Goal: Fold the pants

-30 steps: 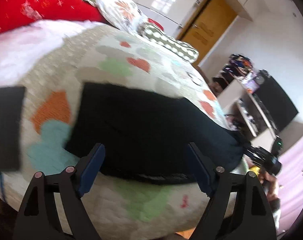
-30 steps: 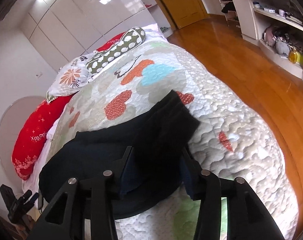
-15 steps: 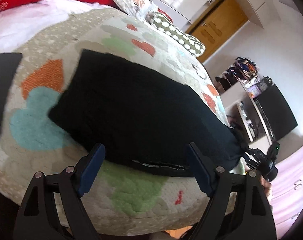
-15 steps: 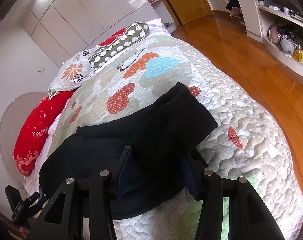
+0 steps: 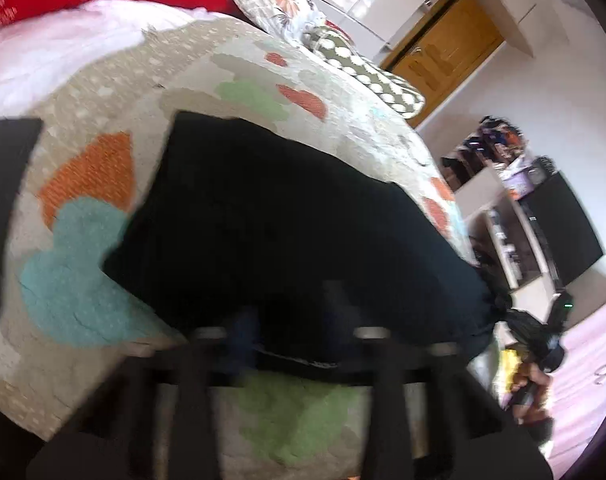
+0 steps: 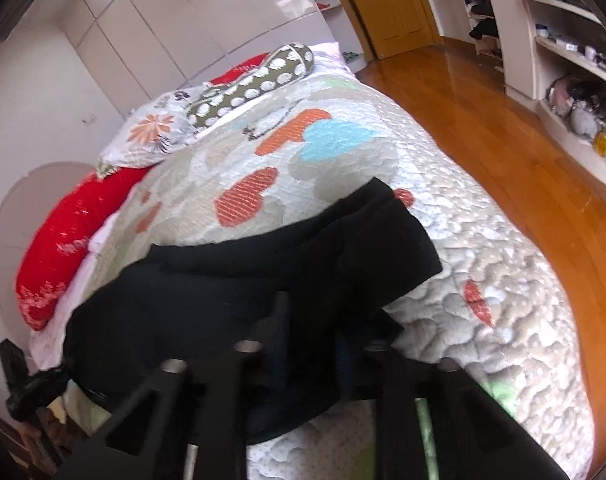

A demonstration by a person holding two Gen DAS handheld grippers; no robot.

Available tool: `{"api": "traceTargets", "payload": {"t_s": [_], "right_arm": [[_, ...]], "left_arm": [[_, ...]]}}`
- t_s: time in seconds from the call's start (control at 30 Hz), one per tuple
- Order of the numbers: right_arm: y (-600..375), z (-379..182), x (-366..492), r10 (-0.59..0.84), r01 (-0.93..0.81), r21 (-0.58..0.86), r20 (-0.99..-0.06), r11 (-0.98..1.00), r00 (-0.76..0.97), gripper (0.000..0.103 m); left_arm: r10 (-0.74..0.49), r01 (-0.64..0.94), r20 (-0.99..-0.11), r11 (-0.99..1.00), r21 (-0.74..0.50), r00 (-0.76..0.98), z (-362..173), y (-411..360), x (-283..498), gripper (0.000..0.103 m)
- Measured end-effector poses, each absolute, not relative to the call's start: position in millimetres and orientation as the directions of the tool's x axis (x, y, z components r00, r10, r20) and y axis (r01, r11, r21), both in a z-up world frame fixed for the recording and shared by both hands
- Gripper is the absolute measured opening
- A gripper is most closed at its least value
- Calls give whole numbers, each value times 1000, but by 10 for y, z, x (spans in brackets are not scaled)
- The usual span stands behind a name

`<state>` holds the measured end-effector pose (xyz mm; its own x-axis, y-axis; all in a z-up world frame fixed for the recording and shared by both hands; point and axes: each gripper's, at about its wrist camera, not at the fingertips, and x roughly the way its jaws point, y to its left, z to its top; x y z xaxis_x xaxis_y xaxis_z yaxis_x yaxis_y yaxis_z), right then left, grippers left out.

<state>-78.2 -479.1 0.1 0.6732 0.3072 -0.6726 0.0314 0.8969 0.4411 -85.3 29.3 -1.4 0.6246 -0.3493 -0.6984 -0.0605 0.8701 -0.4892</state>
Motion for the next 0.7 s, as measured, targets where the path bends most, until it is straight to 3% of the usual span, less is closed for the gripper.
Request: {"api": "traceTargets", "payload": {"t_s": [0.33, 0.47, 0.57, 0.67, 0.7], "right_arm": [[-4622, 524, -1120, 353, -88, 420, -609, 903, 710, 4], [-4581, 311, -1173, 339, -84, 382, -670, 920, 660, 4], [-4676, -82, -1096, 324, 0, 399, -745, 917, 583, 10], [-4813, -97, -1161, 357, 27, 462, -721, 887, 594, 16], [-4831, -52, -1187, 343, 29, 449, -721, 893, 602, 24]], "left_arm": [[-371, 27, -596, 862, -505, 712, 447, 511, -957, 3], [-325, -6, -646, 891, -454, 691, 359, 584, -1020, 3], [-314, -60, -712, 893, -447, 628, 8, 582, -962, 3], [-307, -88, -723, 888, -452, 619, -118, 599, -983, 5], [-305, -87, -719, 887, -453, 625, -91, 614, -1007, 9]]}}
